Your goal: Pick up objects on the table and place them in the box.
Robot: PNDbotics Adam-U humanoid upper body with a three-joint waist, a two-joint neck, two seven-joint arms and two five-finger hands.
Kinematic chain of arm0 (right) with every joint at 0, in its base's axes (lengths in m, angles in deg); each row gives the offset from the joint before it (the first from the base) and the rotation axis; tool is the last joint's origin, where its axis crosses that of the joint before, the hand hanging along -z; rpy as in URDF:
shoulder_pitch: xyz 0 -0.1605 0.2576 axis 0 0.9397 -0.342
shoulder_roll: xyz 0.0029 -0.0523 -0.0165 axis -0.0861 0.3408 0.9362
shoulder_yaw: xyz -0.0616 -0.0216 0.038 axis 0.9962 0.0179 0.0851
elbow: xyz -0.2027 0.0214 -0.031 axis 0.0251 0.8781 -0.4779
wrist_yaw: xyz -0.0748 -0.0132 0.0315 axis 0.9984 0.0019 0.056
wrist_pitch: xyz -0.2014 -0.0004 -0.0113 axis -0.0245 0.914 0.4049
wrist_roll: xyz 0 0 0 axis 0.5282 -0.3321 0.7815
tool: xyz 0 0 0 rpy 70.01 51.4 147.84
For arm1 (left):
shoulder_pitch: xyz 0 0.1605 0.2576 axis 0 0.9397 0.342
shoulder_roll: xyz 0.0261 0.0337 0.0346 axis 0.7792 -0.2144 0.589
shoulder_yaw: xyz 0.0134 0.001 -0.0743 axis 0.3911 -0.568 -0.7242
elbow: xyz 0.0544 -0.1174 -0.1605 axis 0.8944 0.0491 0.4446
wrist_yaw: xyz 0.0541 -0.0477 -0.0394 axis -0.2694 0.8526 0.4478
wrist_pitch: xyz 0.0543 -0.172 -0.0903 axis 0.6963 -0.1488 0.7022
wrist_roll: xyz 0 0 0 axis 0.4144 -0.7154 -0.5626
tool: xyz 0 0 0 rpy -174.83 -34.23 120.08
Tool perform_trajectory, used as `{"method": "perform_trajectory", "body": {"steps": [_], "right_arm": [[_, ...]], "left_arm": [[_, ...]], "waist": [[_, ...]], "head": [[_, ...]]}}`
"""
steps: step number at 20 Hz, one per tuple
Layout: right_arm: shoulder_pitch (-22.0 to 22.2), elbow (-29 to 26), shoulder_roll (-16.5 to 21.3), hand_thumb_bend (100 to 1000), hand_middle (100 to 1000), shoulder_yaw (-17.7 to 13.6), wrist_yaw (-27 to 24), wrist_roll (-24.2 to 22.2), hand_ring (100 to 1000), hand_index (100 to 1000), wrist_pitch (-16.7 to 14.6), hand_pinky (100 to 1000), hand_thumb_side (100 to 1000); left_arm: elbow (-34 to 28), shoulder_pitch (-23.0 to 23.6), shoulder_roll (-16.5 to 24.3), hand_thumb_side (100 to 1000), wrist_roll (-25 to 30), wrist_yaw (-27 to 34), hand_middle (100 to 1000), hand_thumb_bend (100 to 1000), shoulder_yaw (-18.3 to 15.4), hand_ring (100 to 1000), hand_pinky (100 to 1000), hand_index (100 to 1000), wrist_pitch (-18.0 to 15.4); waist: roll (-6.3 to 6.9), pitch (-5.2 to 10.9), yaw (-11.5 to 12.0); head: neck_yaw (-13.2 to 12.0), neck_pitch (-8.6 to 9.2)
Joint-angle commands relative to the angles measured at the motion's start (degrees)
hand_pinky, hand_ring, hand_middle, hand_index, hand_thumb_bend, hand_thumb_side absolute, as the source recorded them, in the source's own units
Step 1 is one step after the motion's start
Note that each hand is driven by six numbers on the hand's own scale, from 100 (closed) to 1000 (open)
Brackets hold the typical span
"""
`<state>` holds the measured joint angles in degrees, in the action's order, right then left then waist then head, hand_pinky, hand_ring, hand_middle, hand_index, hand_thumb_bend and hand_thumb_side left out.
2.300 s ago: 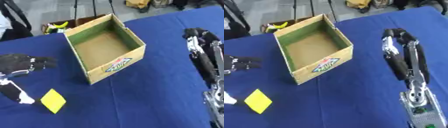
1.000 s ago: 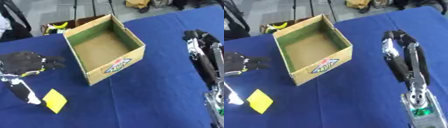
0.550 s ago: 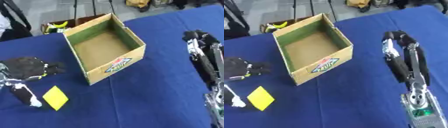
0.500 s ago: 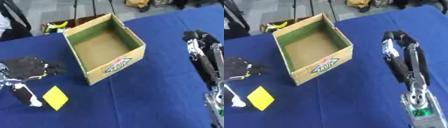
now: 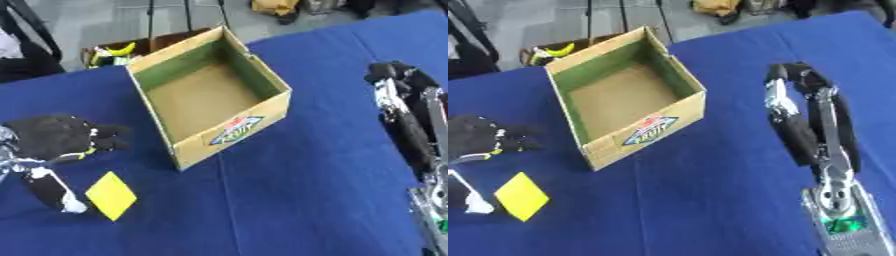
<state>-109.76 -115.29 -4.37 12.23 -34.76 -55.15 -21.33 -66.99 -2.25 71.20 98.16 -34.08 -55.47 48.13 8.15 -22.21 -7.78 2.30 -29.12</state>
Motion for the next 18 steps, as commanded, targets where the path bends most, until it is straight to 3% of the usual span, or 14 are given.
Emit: {"method": "perform_trajectory", "body": {"steps": [1,7,11,18], "right_arm": [[-0.44,-0.66,0.87,100,637,-0.16,-0.04,-0.02,1000,745,0.07,945,772],[-0.49,-0.63,1.00,100,636,-0.14,-0.04,-0.05,1000,743,0.08,945,771],[-0.47,-0.62,1.02,100,634,-0.07,0.10,0.00,1000,742,0.09,945,770],[-0.13,-0.58,0.94,100,631,0.04,0.21,0.26,1000,739,0.20,946,767]], "left_arm": [[-1.37,-1.26,1.05,561,17.11,-0.55,1000,699,-0.41,723,549,967,-17.27],[-2.58,-1.55,1.29,540,17.11,-1.16,1000,690,-0.55,735,554,960,-17.04],[-2.57,-1.60,2.62,509,17.11,1.37,974,590,0.61,711,533,845,-18.48],[-3.03,-1.63,4.23,511,17.11,3.09,929,505,0.95,719,535,818,-18.74]], "waist": [[-0.36,1.33,0.15],[-0.36,1.25,0.26],[-0.04,1.54,-0.09],[0.17,2.14,0.07]], "head": [[-1.19,0.52],[-2.76,0.63],[-3.44,0.93],[-4.98,1.88]]}}
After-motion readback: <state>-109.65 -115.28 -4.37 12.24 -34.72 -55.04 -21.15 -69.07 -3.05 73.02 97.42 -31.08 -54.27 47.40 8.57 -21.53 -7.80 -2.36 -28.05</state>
